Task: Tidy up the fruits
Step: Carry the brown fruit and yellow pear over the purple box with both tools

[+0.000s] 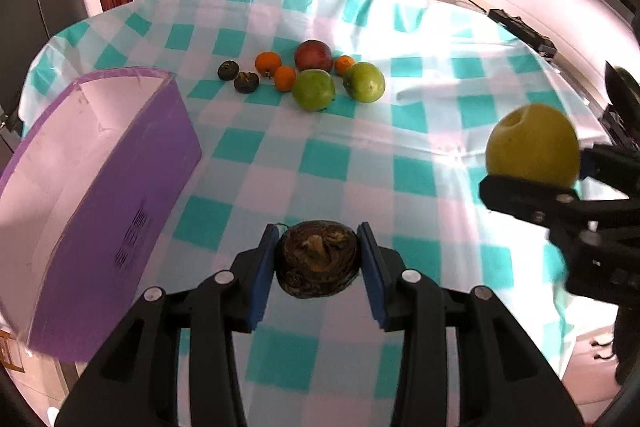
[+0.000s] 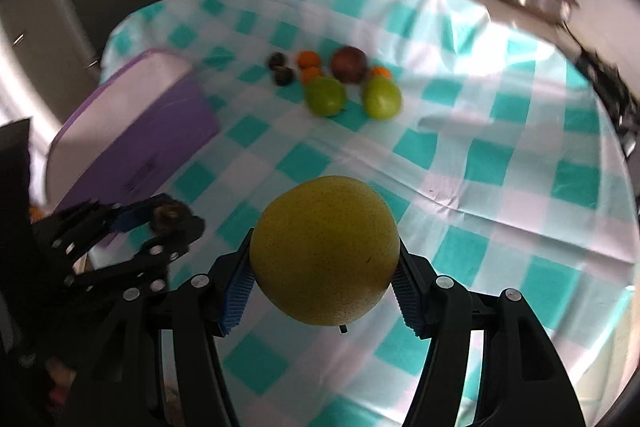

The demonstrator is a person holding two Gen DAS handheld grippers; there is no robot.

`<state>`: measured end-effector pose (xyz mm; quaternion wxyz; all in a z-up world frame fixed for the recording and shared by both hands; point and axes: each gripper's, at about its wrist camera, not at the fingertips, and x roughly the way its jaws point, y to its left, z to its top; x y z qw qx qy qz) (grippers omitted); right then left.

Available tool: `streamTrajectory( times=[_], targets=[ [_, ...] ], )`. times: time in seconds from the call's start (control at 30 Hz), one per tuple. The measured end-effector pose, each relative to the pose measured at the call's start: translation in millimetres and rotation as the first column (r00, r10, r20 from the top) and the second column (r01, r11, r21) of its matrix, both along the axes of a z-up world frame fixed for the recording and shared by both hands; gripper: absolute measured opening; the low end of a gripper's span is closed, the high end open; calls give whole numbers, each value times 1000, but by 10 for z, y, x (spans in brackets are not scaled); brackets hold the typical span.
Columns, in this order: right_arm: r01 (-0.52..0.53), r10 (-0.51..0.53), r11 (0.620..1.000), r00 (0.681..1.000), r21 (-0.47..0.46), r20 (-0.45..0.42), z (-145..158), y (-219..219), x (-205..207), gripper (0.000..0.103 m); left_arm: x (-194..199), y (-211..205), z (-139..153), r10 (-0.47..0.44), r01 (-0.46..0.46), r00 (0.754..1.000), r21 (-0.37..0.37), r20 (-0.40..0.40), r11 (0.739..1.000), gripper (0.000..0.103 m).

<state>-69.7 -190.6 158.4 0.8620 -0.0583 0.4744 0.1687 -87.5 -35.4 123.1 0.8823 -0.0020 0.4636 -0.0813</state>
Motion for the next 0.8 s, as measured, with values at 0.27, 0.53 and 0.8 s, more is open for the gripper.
streamTrajectory(
  times=[0.27,0.53,0.8],
  targets=[
    [-68,64,997,993,37,99,395,-244,-524,61,-455,105,323,18,-19,1000,35,22,999,40],
    [-62,57,997,993,44,104,389,-205,-821,61,-713,88,560,10,-13,999,76,40,997,40],
    [-92,91,996,990,9,106,284,-272,-863,61,-755,-22,665,-48,43,997,92,54,995,41]
  ],
)
